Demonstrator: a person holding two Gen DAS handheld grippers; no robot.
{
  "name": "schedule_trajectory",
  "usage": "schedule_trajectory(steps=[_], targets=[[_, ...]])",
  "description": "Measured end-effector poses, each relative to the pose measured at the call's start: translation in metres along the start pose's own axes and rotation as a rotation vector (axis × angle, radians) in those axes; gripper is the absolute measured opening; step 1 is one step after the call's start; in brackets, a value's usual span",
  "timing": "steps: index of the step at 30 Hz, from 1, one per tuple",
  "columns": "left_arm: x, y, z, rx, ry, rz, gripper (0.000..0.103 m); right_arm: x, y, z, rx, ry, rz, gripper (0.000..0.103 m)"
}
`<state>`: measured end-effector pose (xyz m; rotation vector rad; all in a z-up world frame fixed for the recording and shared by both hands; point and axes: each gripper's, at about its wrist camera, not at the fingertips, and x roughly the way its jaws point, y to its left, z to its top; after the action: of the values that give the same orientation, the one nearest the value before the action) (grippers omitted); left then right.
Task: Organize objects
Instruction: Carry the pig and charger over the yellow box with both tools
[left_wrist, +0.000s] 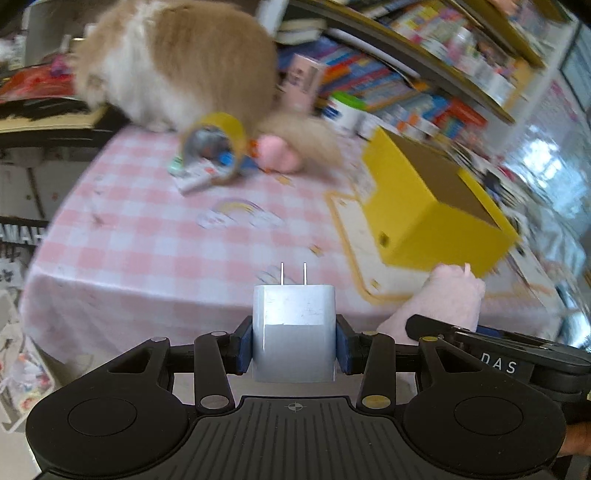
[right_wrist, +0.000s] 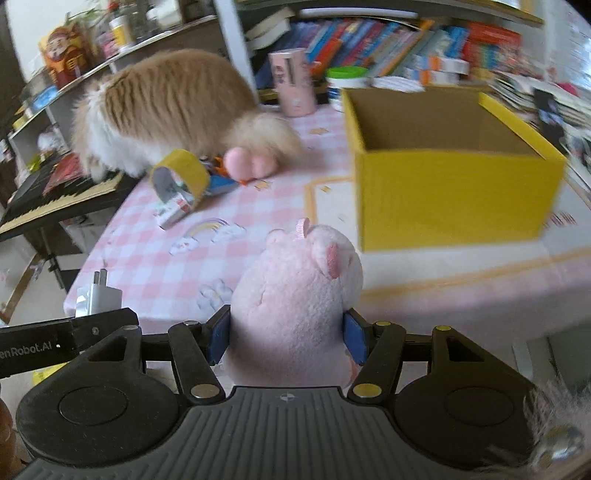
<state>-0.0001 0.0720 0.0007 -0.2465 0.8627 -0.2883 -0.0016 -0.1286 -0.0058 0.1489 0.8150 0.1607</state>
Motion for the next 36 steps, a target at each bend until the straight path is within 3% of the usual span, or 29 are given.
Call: schedule_trajectory(steps=[11,25,31,36], targets=[[0.013,-0.062,-0.015,0.153,0.053,-0.157,0.041,-0.055,-0.053,-0.042,0.168,-0.03,-0.168,0.059],[0.038,-0.119,-0.006,0.259,0.069,-0.251,0.041,-0.073,-0.104,-0.04,0.266,-0.058,-0.272,0.059],[0.044,-0.141,0.026,0.265,-0.011,-0.27,0.041,-0.07,-0.124,-0.014,0.24,-0.099,-0.265,0.059],[0.054,-0.167,0.072,0.282,-0.135,-0.267,0.041,-0.072,-0.141,0.035,0.18,-0.195,-0.245,0.059]])
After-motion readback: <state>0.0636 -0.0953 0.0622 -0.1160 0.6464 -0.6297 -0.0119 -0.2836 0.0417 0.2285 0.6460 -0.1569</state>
